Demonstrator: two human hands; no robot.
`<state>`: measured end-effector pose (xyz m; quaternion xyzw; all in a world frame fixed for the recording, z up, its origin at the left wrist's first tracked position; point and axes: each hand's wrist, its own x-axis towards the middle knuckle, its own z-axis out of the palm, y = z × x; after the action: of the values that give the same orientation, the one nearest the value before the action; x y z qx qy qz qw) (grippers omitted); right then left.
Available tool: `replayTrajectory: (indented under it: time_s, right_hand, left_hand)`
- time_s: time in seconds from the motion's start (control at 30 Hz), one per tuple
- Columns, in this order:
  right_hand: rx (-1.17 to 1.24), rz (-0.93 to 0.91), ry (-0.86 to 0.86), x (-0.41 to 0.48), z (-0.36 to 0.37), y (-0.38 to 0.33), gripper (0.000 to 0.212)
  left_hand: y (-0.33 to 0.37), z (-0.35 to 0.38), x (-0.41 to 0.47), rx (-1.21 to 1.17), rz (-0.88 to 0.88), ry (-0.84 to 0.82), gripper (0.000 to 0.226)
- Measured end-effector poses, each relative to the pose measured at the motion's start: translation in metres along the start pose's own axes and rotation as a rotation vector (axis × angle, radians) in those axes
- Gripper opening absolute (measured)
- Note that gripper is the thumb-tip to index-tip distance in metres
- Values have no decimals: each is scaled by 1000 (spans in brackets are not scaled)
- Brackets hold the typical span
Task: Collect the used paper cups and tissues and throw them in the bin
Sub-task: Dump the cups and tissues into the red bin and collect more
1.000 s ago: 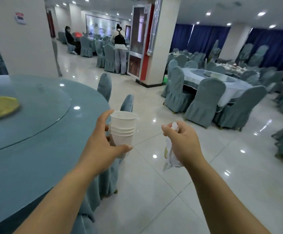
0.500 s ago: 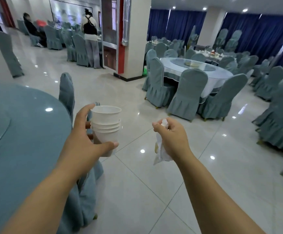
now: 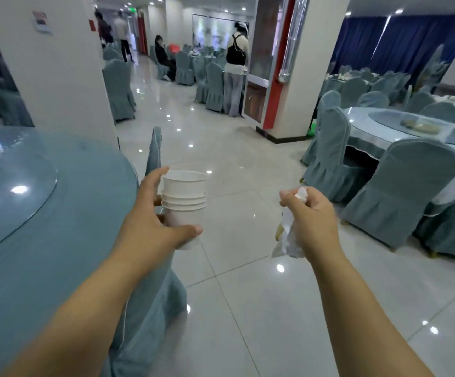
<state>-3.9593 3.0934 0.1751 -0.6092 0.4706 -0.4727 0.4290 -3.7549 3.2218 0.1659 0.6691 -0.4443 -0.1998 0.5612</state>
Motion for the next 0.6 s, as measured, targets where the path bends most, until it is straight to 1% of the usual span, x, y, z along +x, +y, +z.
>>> replayTrajectory:
  time_s: [0.17, 0.33, 0.43, 0.53, 0.6]
  right_hand:
    - [55, 30, -121, 87, 41, 19, 14]
    - [30, 58, -209, 190, 88, 32, 22]
    - [71, 99, -223, 257, 112, 36, 33]
    - [18, 95, -227, 327, 130, 41, 48]
    - [23, 119, -255, 371, 142, 46, 59]
  left_hand:
    - [-18, 24, 72, 26, -39, 72, 96]
    - [-48, 52, 178, -11, -66, 94, 98]
    - [-59, 70, 249, -42, -84, 72, 99]
    - [-67, 89, 319, -86, -67, 58, 101]
    - [-70, 102, 362, -108, -69, 60, 101]
